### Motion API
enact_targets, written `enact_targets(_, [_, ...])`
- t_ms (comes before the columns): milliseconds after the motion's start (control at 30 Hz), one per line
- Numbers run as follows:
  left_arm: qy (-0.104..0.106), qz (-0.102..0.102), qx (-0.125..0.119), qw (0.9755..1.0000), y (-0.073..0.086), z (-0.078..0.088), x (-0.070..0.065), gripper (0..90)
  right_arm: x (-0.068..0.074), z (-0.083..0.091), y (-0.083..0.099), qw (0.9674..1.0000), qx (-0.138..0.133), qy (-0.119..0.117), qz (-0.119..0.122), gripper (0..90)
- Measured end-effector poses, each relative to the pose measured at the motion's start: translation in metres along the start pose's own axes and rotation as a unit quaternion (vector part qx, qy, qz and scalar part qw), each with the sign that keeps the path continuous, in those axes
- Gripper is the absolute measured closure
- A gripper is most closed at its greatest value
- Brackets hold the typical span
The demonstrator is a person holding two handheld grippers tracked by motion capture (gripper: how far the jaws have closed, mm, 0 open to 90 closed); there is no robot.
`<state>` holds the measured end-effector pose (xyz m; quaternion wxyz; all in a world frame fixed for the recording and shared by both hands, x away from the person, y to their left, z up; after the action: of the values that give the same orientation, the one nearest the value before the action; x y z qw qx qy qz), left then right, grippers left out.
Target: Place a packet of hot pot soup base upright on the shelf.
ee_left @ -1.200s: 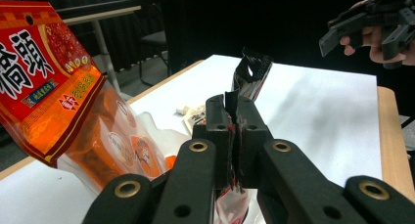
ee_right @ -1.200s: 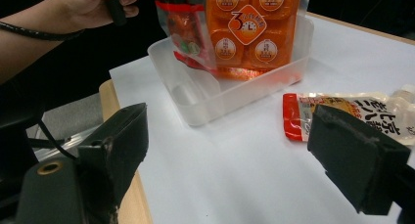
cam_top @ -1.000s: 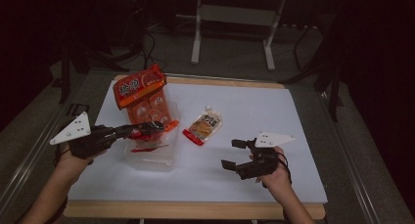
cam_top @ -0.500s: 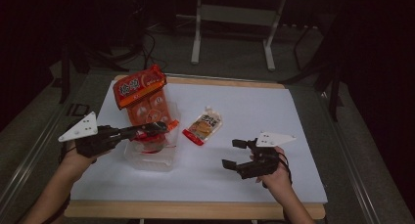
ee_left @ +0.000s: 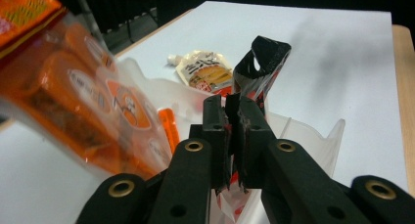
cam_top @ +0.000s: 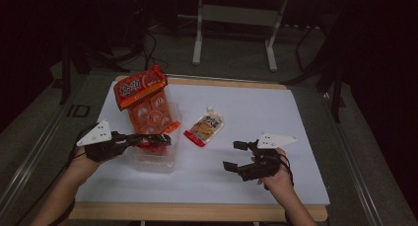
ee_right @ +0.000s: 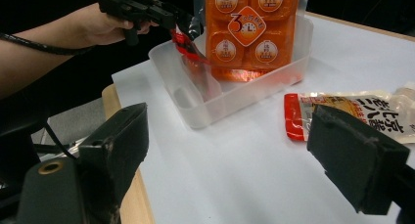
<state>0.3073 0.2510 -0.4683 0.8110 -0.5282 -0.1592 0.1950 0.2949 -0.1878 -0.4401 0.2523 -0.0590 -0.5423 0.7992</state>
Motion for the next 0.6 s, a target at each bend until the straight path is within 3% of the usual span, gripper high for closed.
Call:
enact_targets(133, [-0.005,0.020,-0.011,0.9997,0.000,0.001,0.000,72.0,0.000,0.000,0.000,1.0000,0.001,0.002,0.001,15.4])
enact_targets(233, [-0.010,0.037,-0.013,0.9992,-0.004,0.001,-0.002,52.1,0.000,0.001,-0.001,1.0000,0.000,0.003,0.004,15.4])
enact_targets(267, [-0.025,0.048,-0.021,0.9983,-0.008,0.002,-0.004,42.7,0.000,0.001,-0.001,1.0000,-0.001,0.005,0.005,15.4])
enact_targets(400, [-0.016,0.078,-0.032,0.9963,-0.016,0.001,-0.009,17.1,-0.001,0.001,-0.001,0.9999,0.001,0.011,0.010,15.4])
enact_targets(600, [-0.027,0.080,-0.033,0.9959,-0.026,-0.004,-0.019,2.1,-0.001,0.000,0.000,0.9997,0.003,0.016,0.016,15.4])
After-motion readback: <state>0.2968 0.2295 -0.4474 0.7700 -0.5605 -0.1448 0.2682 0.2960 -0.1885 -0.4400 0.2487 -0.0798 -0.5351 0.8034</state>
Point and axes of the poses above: each handheld gripper's, and its own axes: z roughly backward along the jaws, y roughly out of its underside, x roughly to its left, the point moved 2 cm from there along -z, roughly forward along the jaws, and after that the axes turned 4 degrees about y, right-handed, at the moved point
